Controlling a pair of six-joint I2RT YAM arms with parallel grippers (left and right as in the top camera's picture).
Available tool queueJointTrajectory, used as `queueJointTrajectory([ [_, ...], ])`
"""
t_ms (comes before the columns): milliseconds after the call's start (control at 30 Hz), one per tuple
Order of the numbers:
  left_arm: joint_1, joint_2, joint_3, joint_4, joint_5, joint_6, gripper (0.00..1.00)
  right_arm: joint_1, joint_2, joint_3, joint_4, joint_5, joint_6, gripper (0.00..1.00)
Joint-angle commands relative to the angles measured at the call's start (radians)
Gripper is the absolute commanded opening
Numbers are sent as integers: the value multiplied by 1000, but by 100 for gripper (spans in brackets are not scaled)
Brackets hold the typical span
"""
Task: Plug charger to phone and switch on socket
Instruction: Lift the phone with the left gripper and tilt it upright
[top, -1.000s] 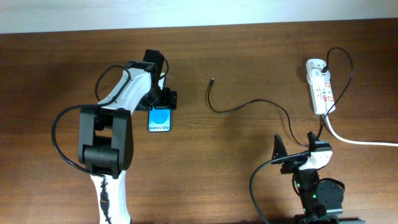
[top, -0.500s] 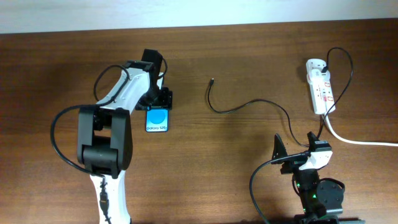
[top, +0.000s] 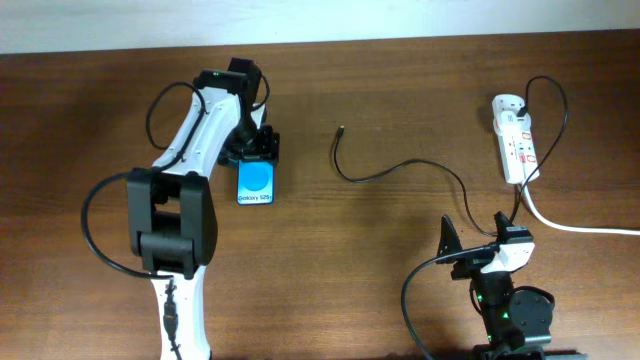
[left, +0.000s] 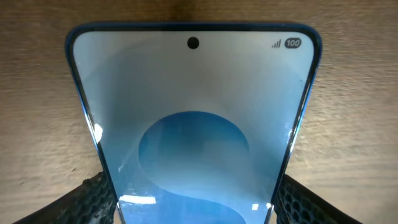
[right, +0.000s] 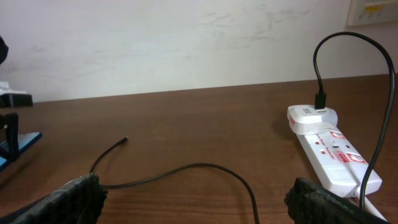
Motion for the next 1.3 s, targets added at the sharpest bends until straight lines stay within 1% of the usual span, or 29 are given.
queueJointTrajectory([
  [0, 2, 0, 120, -31, 14, -9, 22, 7, -6, -8, -1, 2, 4, 98],
  [33, 2, 0, 153, -45, 15, -9, 10, 7, -6, -8, -1, 2, 4, 98],
  [67, 2, 0, 177, -56, 16, -10, 0, 7, -6, -8, -1, 2, 4, 98],
  [133, 2, 0, 217, -74, 70, -9, 0, 7, -6, -8, -1, 2, 4, 98],
  [300, 2, 0, 223, -83, 196, -10, 0, 7, -6, -8, -1, 2, 4, 99],
  [333, 2, 0, 223, -87, 206, -45, 0, 7, -6, -8, -1, 2, 4, 98],
  [467, 25, 0, 223, -128, 216, -422, 0, 6, -6, -8, -1, 2, 4, 98],
  [500, 36, 0, 223, -139, 257, -445, 0, 6, -6, -8, -1, 2, 4, 98],
  [600, 78, 0, 223, -168, 503, -445, 0, 6, -6, -8, 2, 2, 4, 98],
  [633, 102, 0, 223, -199, 593, -462, 0, 6, -6, -8, 0, 2, 4, 98],
  [667, 127, 0, 223, -236, 603, -504, 0, 6, -6, -8, 0, 2, 4, 99],
  [833, 135, 0, 223, -254, 607, -504, 0, 6, -6, -8, 0, 2, 4, 98],
  [867, 135, 0, 223, -254, 633, -504, 0, 6, -6, -8, 0, 2, 4, 98],
  [900, 135, 0, 223, -256, 697, -504, 0, 6, -6, -8, 0, 2, 4, 99],
  [967, 138, 0, 223, -263, 761, -505, 0, 6, -6, -8, 0, 2, 4, 98],
  [1033, 141, 0, 223, -279, 859, -505, 0, 6, -6, -8, 0, 2, 4, 98],
  [1100, 141, 0, 223, -306, 912, -509, 0, 6, -6, -8, 0, 2, 4, 98],
  [1200, 141, 0, 223, -337, 921, -599, 0, 6, -6, -8, 0, 2, 4, 98],
  [1267, 141, 0, 223, -350, 976, -601, 0, 6, -6, -8, 0, 2, 4, 98],
])
